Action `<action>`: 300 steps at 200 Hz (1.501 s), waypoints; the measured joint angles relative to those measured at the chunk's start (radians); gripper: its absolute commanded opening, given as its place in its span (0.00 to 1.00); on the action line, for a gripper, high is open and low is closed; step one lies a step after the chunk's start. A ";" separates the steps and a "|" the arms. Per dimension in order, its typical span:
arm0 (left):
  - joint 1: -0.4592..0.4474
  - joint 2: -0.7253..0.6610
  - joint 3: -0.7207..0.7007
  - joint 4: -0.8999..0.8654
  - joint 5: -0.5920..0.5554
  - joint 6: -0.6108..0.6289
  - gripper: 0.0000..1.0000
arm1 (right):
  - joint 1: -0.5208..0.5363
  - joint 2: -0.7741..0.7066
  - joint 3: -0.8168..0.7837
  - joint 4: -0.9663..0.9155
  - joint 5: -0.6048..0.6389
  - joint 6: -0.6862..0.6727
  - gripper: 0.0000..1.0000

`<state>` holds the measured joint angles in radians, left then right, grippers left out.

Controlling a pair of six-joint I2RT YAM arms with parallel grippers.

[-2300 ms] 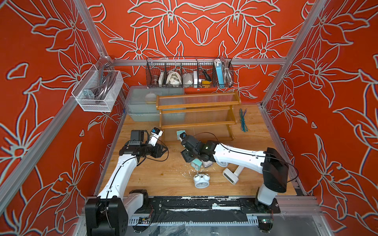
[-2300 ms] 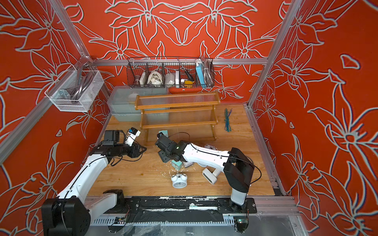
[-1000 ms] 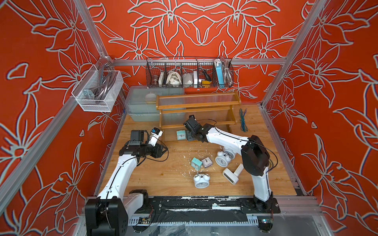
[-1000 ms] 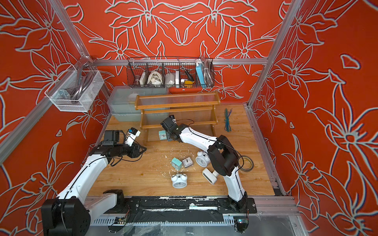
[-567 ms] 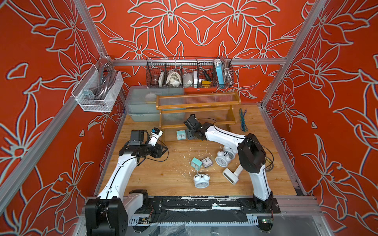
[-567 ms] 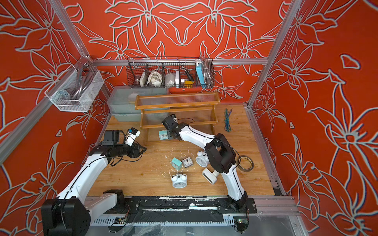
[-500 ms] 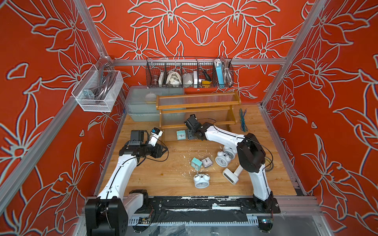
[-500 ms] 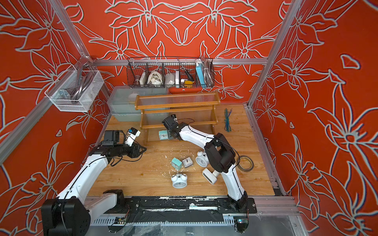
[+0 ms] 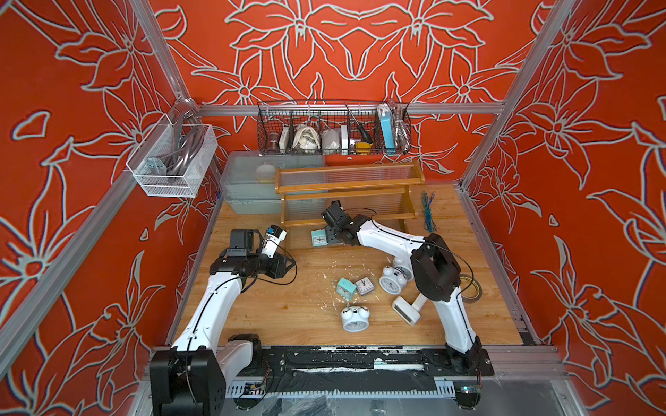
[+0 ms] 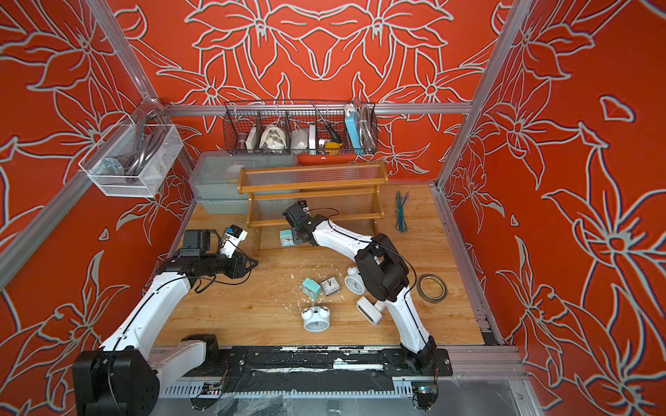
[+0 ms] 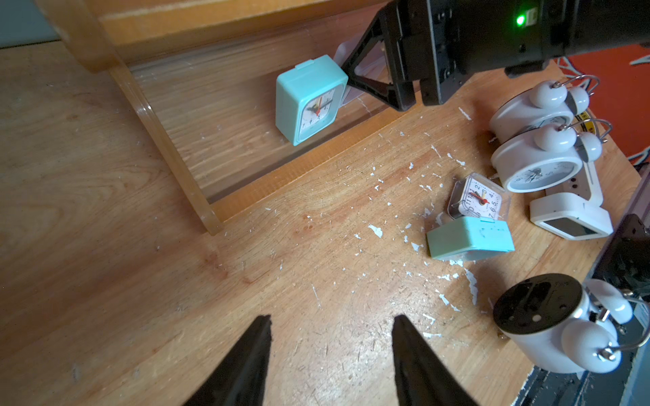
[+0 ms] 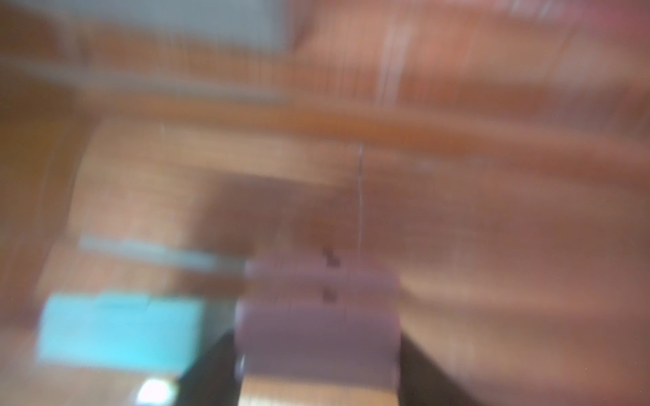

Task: Place the alarm clocks on the shelf by style
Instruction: Place the alarm on the shelf, then adjust the alarm at the center of the board.

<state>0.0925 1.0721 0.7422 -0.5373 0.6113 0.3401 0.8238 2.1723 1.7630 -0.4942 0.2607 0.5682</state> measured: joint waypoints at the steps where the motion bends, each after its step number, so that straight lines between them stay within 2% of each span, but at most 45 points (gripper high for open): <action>1: 0.000 0.000 0.000 0.000 0.000 0.000 0.56 | 0.000 0.000 0.000 0.000 0.000 0.000 0.61; 83: 0.000 0.000 0.000 0.000 0.000 0.000 0.56 | 0.000 0.002 0.004 -0.007 0.000 -0.001 0.77; 152: 0.000 0.000 0.000 0.000 0.000 0.000 0.57 | -0.001 -0.018 -0.018 -0.003 -0.006 -0.013 0.82; 261: -0.008 0.001 0.000 -0.001 0.038 0.020 0.58 | 0.013 -0.368 -0.364 0.033 -0.126 -0.031 0.81; 279: -0.045 0.005 0.001 -0.007 0.052 0.044 0.58 | 0.024 -0.419 -0.439 0.052 -0.159 -0.031 0.81; 300: -0.141 0.016 0.011 -0.025 0.056 0.094 0.58 | 0.030 -0.492 -0.536 0.078 -0.203 -0.031 0.80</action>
<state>-0.0483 1.0885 0.7528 -0.5625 0.6678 0.4339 0.8539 1.6798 1.2270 -0.4164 0.0578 0.5369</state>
